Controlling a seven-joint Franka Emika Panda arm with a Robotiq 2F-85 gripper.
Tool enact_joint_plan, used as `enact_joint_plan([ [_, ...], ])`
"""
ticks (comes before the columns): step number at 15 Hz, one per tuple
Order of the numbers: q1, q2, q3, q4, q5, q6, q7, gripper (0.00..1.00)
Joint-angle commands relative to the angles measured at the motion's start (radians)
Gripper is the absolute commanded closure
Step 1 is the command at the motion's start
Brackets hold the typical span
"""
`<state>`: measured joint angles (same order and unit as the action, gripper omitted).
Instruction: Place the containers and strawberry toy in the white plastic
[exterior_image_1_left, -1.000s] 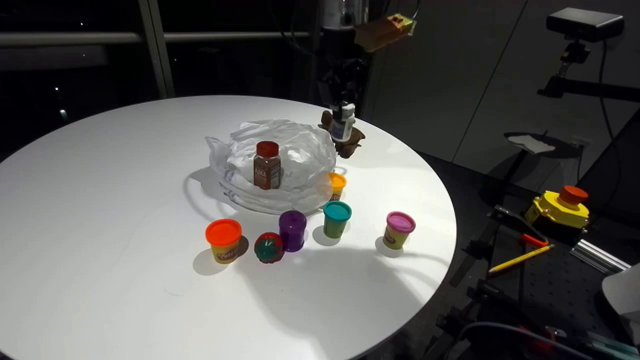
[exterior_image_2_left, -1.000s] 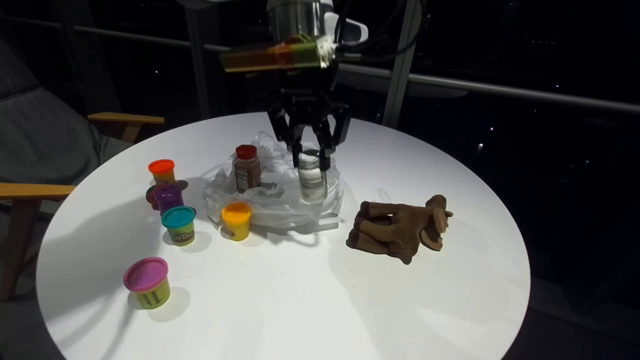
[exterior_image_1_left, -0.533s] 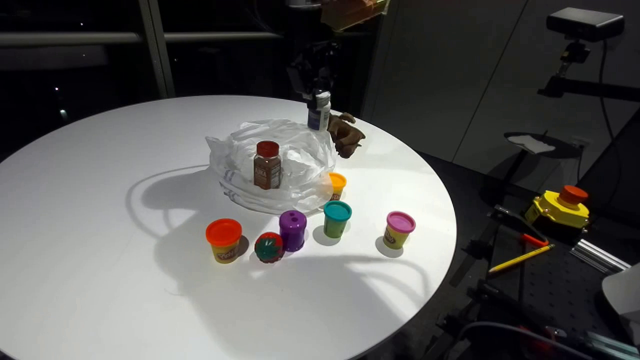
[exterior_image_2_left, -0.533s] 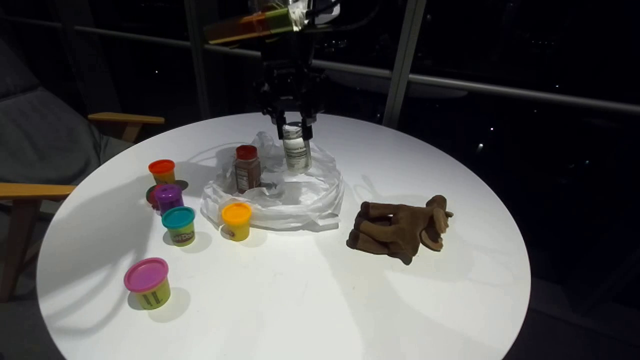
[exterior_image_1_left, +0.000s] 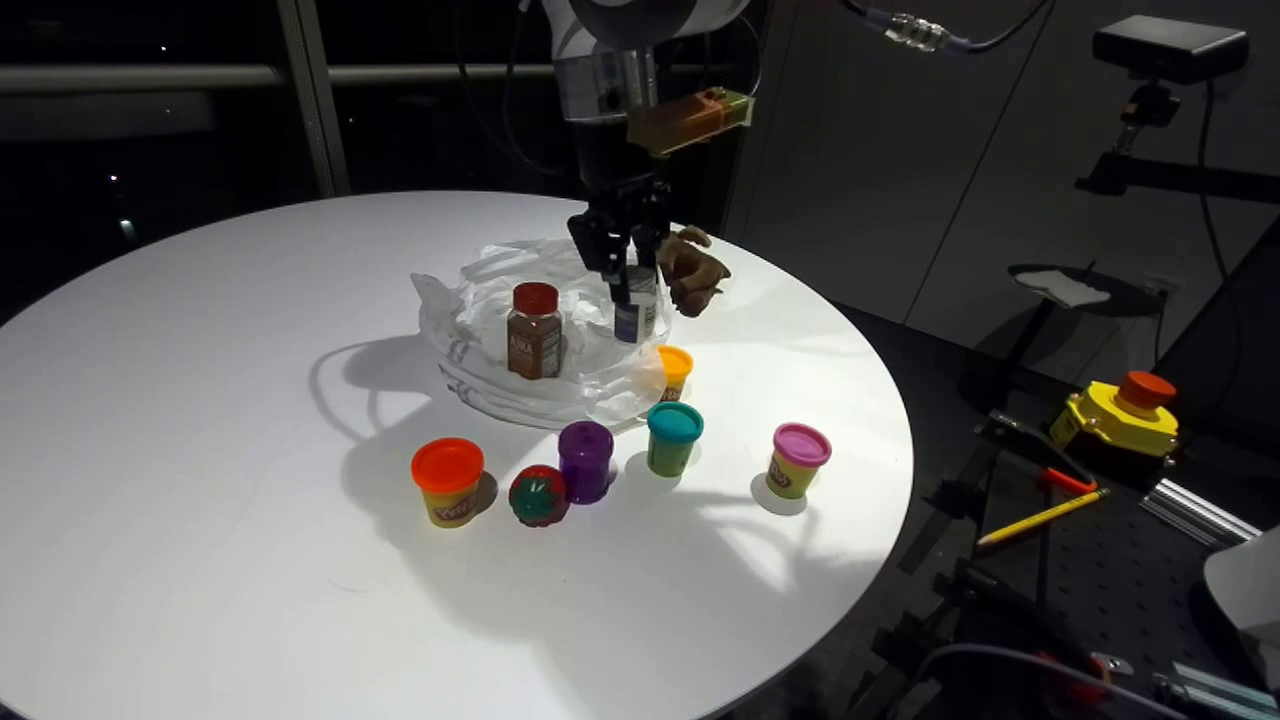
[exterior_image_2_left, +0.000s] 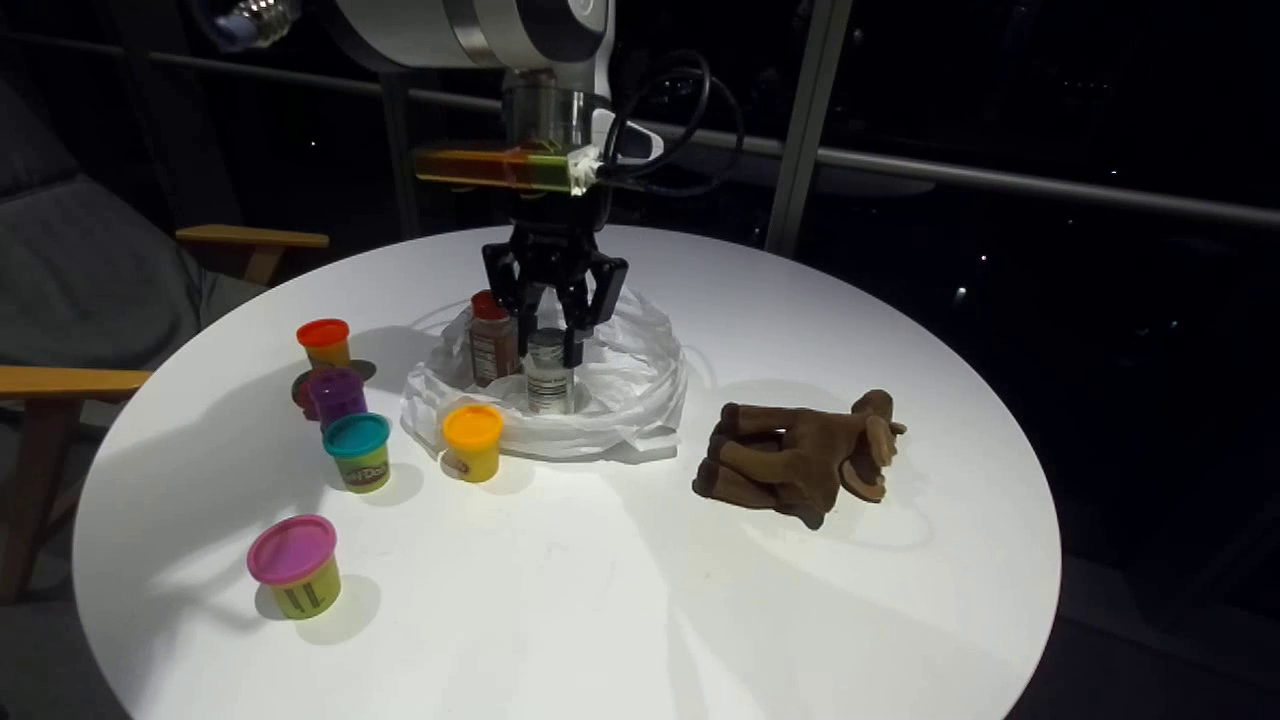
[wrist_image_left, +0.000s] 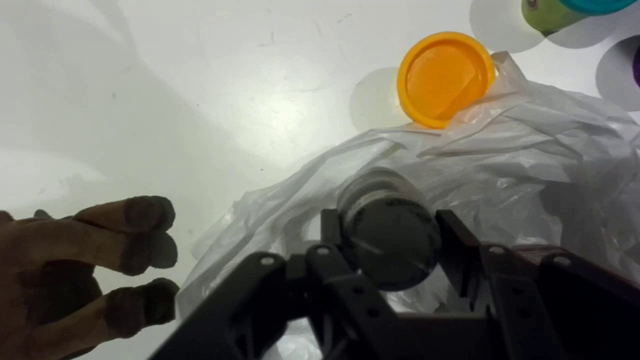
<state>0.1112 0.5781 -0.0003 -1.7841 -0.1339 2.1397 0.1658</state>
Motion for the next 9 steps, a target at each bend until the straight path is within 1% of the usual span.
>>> enact_joint_plan([
  [1,-0.030,0.002,0.037,0.017,0.076,0.001,-0.066,0.75],
  [4,-0.043,0.011,0.045,0.013,0.126,0.015,-0.087,0.75],
  [8,-0.034,0.012,0.031,-0.026,0.102,0.105,-0.085,0.75],
  [9,-0.030,0.014,0.028,-0.037,0.095,0.133,-0.083,0.25],
])
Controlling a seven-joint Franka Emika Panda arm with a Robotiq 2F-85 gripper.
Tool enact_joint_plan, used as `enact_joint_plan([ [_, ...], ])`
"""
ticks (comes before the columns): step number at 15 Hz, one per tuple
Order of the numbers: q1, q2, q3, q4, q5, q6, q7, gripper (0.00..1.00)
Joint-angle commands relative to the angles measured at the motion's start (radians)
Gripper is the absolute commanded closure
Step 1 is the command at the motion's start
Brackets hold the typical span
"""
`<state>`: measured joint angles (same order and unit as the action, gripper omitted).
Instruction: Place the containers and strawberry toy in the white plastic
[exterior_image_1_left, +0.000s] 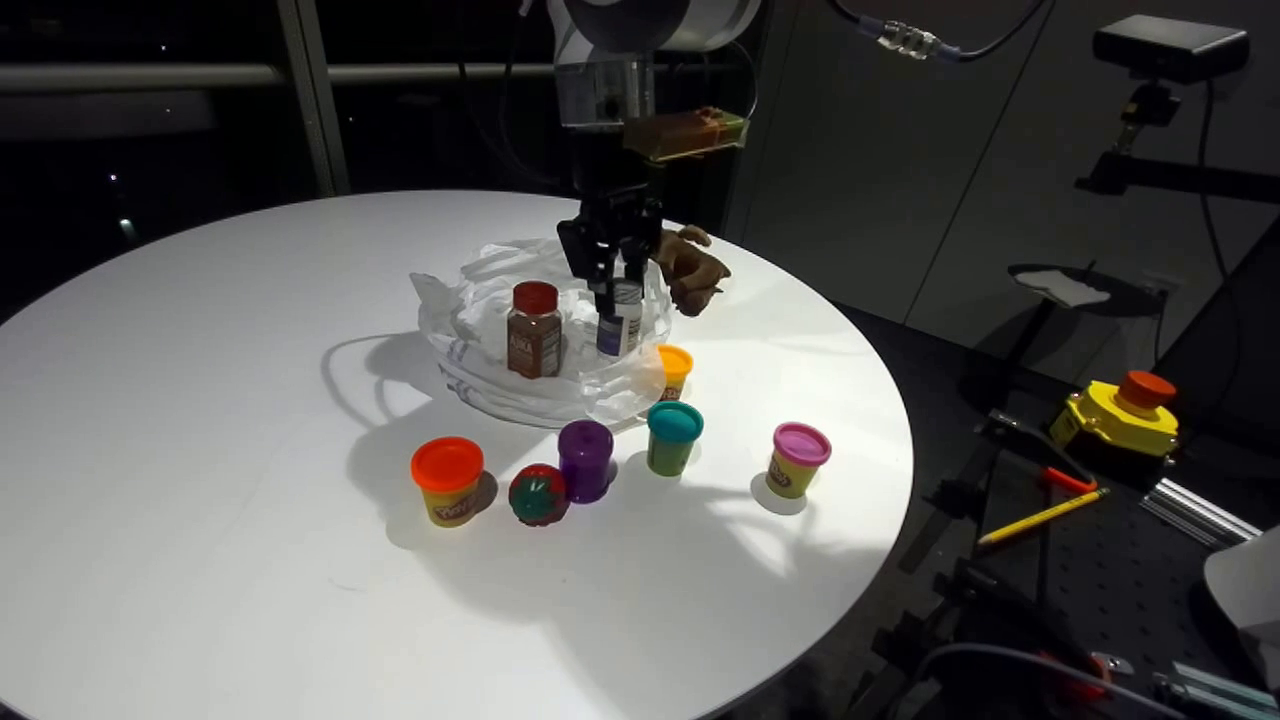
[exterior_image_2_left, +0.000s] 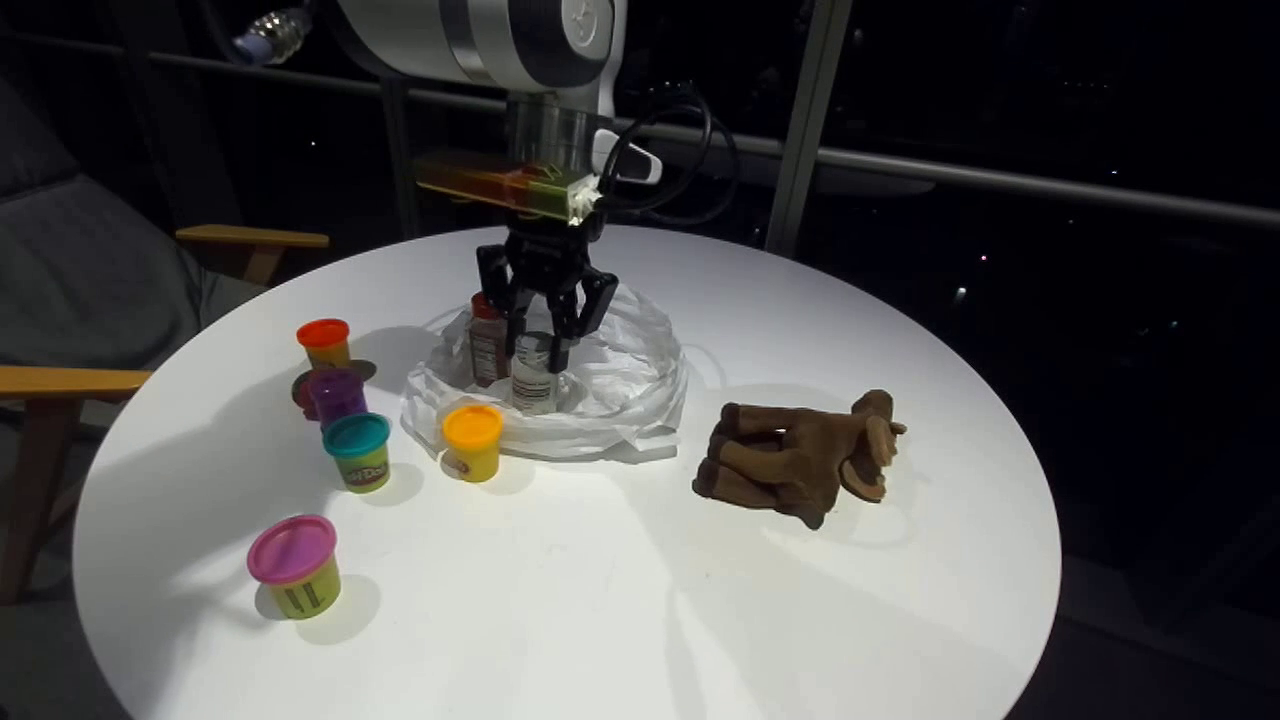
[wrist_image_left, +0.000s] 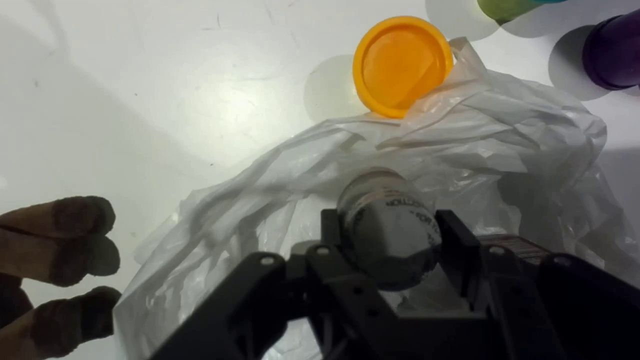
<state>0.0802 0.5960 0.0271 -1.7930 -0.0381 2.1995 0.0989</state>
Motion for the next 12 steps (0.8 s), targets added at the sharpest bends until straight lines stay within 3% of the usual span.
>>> enact_joint_plan([
  [1,0.003,-0.005,0.001,-0.039,-0.003,0.099,-0.015,0.24],
  [5,0.018,-0.081,0.001,-0.114,-0.009,0.180,-0.007,0.00],
  [12,0.023,-0.397,0.005,-0.321,0.037,0.133,0.095,0.00],
])
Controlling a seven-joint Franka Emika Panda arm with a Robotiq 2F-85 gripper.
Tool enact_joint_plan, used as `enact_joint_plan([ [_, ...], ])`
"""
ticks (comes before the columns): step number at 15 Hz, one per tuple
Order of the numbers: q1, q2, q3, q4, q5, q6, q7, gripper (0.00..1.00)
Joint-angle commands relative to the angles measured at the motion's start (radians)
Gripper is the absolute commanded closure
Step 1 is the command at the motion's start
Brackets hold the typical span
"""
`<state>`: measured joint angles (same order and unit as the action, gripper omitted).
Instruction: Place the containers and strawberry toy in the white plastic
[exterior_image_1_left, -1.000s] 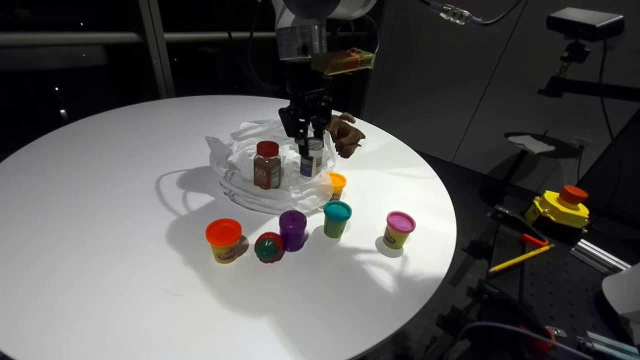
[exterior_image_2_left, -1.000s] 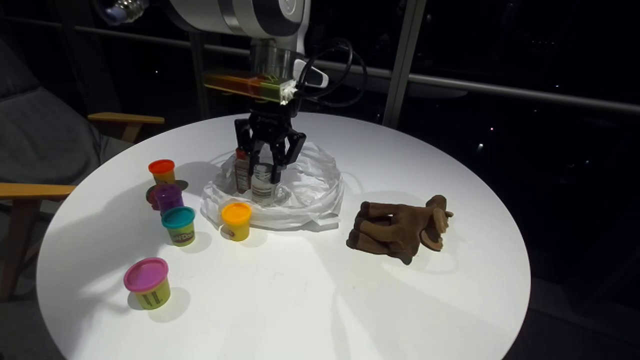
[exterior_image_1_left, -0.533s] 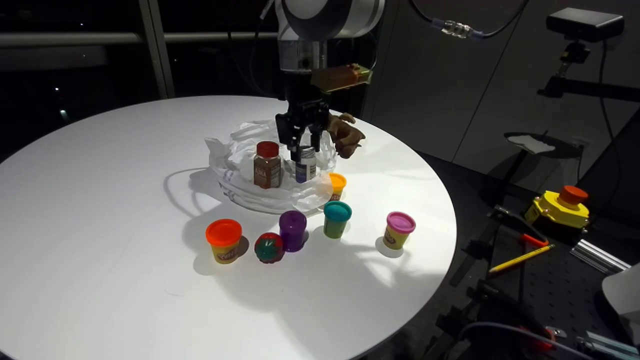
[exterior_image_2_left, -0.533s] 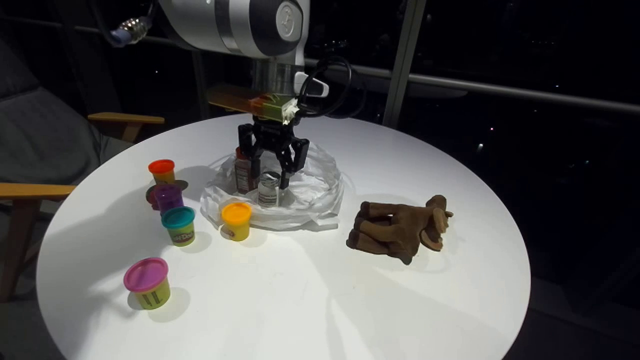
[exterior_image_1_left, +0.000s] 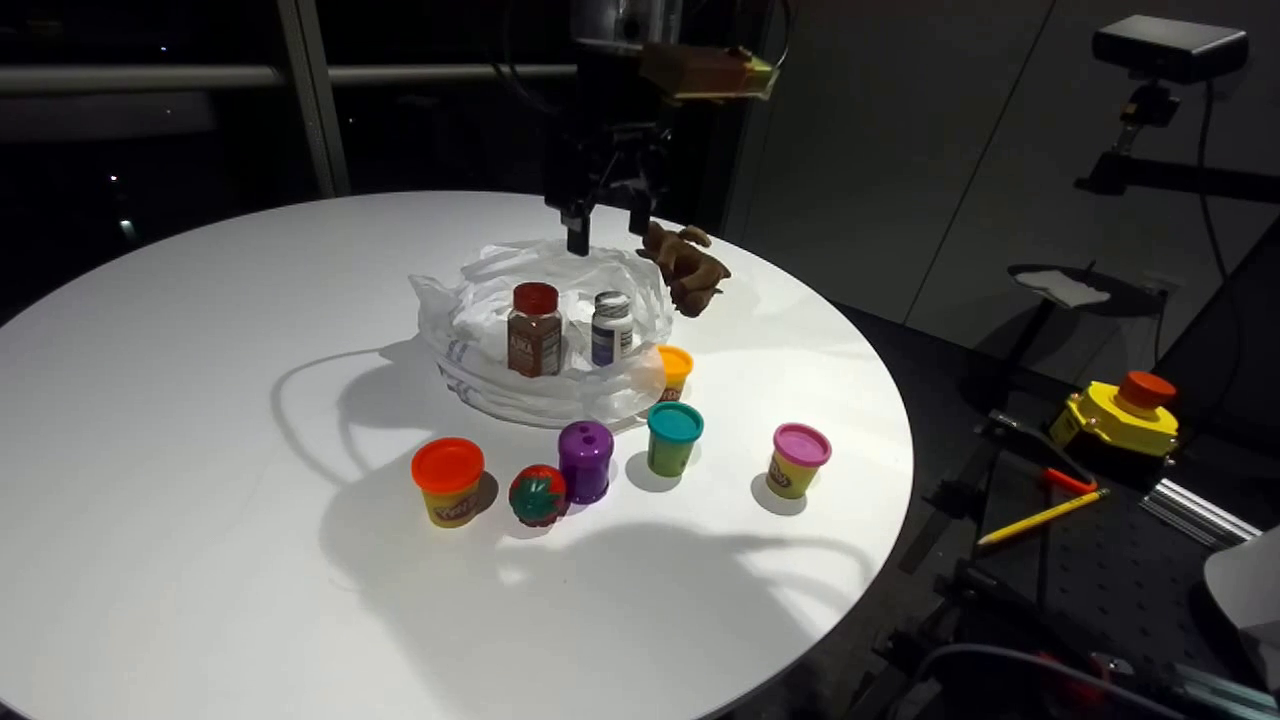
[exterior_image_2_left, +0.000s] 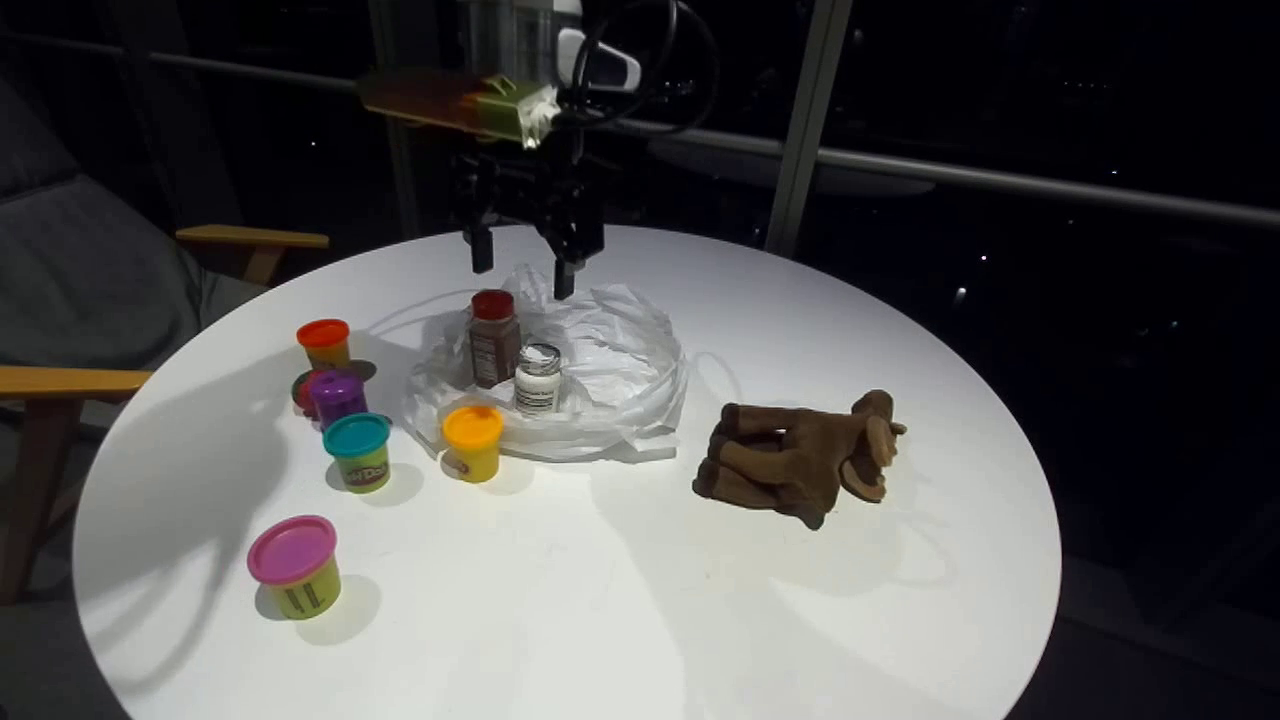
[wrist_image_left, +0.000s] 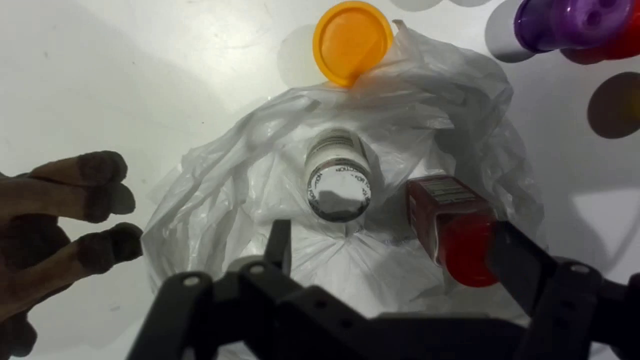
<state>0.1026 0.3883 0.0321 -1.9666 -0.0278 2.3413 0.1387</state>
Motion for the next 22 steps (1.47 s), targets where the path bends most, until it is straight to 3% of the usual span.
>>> enact_joint_plan([
  [1,-0.002,-0.240,-0.002,-0.187,0.035,-0.012,0.081,0.00],
  [7,-0.023,-0.430,0.005,-0.409,0.057,-0.039,0.094,0.00],
  [16,-0.022,-0.400,0.012,-0.707,0.069,0.156,0.052,0.00],
  [22,0.000,-0.367,0.050,-0.802,0.059,0.357,-0.001,0.00],
])
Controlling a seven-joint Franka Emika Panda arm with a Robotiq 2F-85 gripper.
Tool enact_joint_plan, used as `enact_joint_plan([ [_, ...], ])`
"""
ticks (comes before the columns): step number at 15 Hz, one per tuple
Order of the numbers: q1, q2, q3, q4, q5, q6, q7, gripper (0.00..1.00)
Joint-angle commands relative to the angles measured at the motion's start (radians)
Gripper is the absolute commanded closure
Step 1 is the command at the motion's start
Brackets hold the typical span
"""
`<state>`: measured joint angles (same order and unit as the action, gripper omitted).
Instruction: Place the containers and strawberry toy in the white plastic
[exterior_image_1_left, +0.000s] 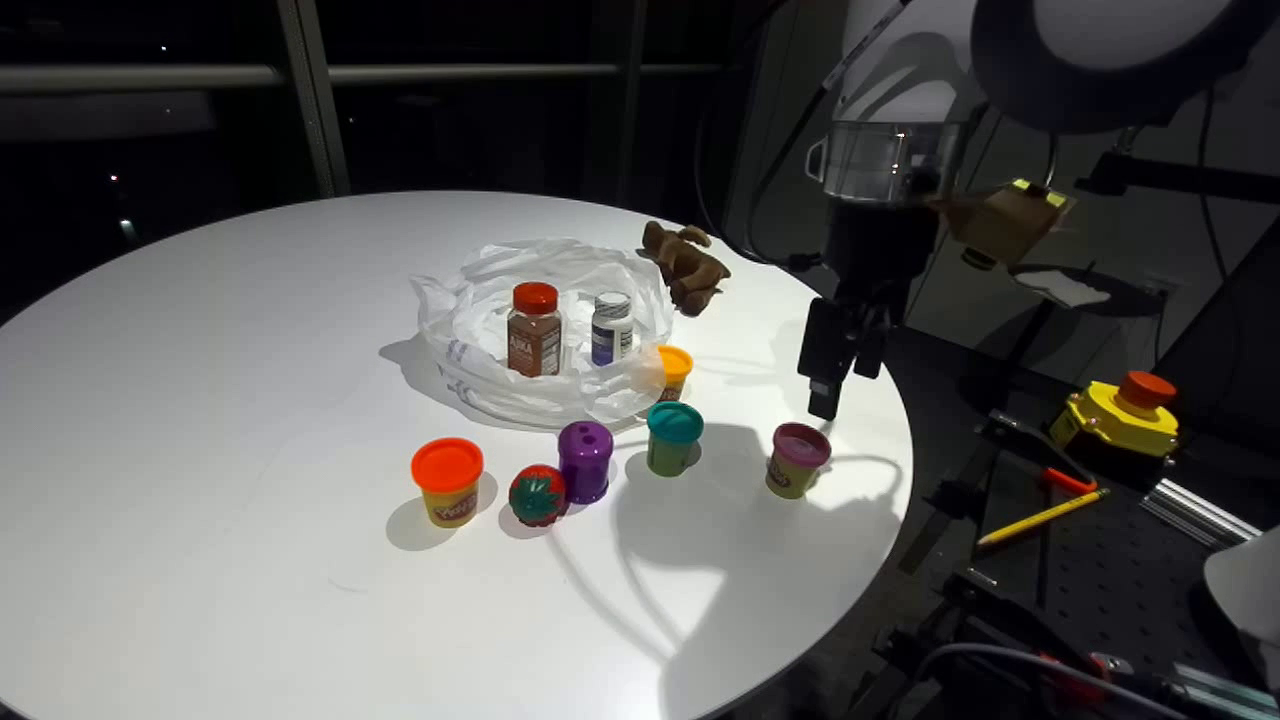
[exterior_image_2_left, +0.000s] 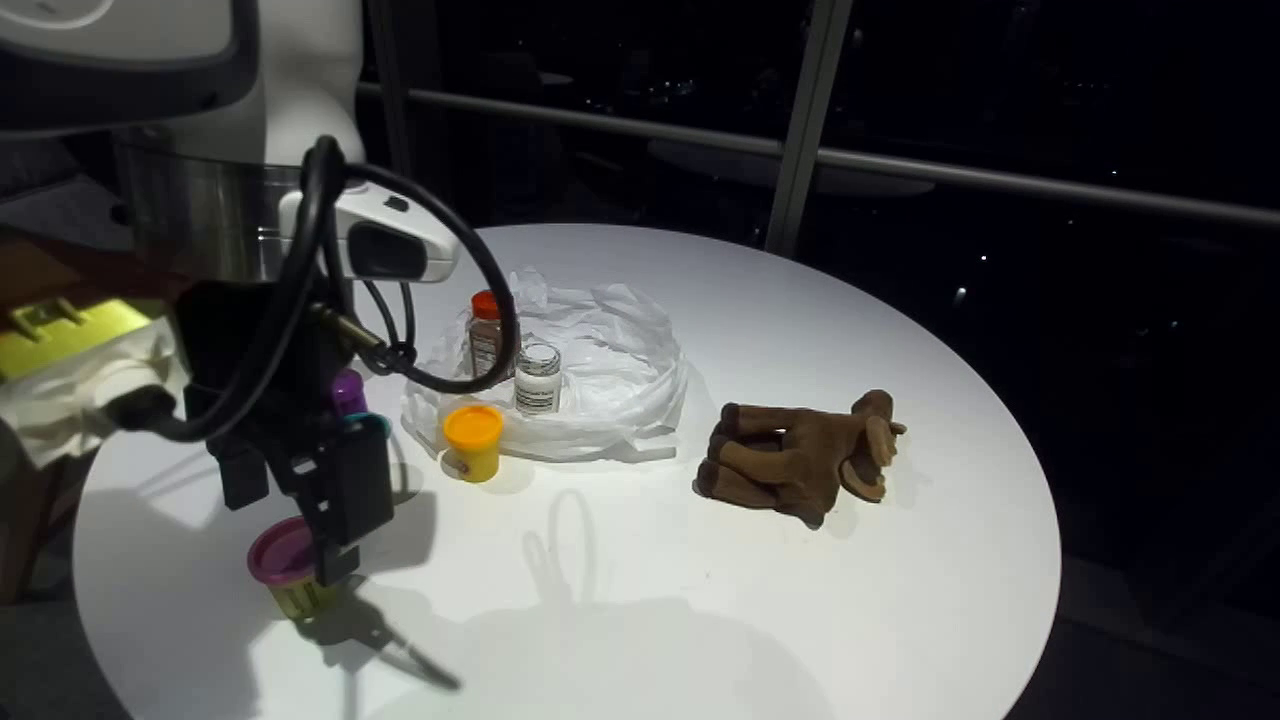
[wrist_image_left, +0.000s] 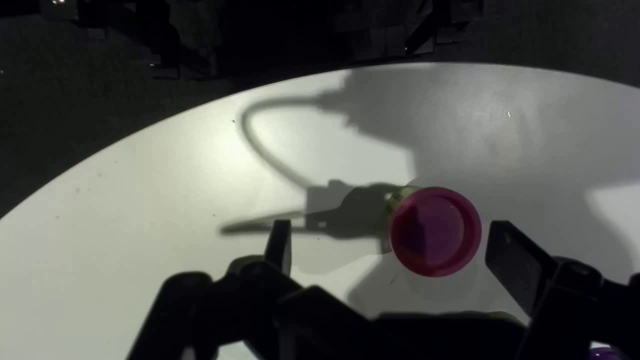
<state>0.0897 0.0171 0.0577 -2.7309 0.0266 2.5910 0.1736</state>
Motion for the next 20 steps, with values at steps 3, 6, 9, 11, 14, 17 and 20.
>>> enact_joint_plan([
  [3,0.022,0.064,0.044,-0.018,-0.004,0.177,-0.053,0.00],
  [6,0.028,0.112,0.047,-0.019,-0.027,0.225,-0.051,0.00],
  [9,0.035,0.147,0.036,-0.018,-0.058,0.254,-0.042,0.00],
  [11,0.032,0.157,0.034,-0.018,-0.060,0.272,-0.046,0.26],
  [14,0.013,0.141,0.060,-0.017,-0.001,0.306,-0.079,0.36],
  [17,0.004,0.112,0.063,-0.011,0.034,0.350,-0.082,0.61],
  [20,0.004,0.083,0.036,0.008,0.024,0.342,-0.061,0.73],
])
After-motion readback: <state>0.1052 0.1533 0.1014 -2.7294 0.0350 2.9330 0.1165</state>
